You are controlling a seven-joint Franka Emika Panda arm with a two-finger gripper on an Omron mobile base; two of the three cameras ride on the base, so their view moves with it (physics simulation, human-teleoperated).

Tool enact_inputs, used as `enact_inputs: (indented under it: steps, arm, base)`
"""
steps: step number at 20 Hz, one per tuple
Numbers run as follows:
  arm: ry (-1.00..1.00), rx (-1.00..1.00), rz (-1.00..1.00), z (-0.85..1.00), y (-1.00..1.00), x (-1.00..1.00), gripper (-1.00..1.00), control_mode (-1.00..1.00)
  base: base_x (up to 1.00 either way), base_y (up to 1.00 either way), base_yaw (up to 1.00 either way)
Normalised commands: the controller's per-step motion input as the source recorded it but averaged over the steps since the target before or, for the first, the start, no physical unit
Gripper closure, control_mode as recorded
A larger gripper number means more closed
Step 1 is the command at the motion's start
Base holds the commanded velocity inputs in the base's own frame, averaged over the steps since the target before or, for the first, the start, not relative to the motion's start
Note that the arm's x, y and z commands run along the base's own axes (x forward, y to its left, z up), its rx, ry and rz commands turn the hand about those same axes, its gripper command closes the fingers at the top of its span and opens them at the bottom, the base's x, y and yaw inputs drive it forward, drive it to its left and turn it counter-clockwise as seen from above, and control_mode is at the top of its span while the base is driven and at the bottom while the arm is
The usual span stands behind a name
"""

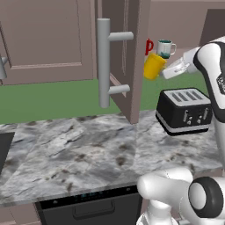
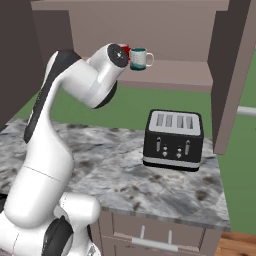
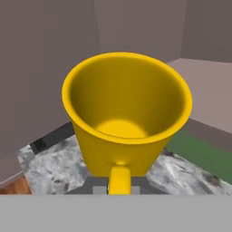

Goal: Pick the mug on the counter and place it in the cabinet with the handle facing the right, like the mugs already inside.

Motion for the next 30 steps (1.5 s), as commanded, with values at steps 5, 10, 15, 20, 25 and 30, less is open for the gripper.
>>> enact_inputs:
  steps: [5, 10, 15, 20, 25, 30]
  arm:
    - [0.0, 0.05, 0.01, 0.04, -0.05, 0.34, 1.0, -1.0]
    - [0.0, 0.05, 0.01, 0.01, -0.06, 0.36, 1.0, -1.0]
    - [0.0, 0.04, 0.01, 0.01, -0.07, 0.41, 1.0, -1.0]
    - [0.0, 0.02, 0.0, 0.08, -0.04, 0.33, 1.0, -1.0]
    - [0.0, 0.0, 0.0, 0.12, -0.02, 0.26, 1.0, -1.0]
    - [0.0, 0.0, 0.01, 0.06, -0.02, 0.21, 1.0, -1.0]
  base:
    - [0.0, 0.0, 0.0]
    - [0.0, 0.0, 0.0]
    - [0.0, 0.0, 0.0]
    - [0.0, 0.0, 0.0]
    - [0.0, 0.0, 0.0]
    - [0.0, 0.0, 0.0]
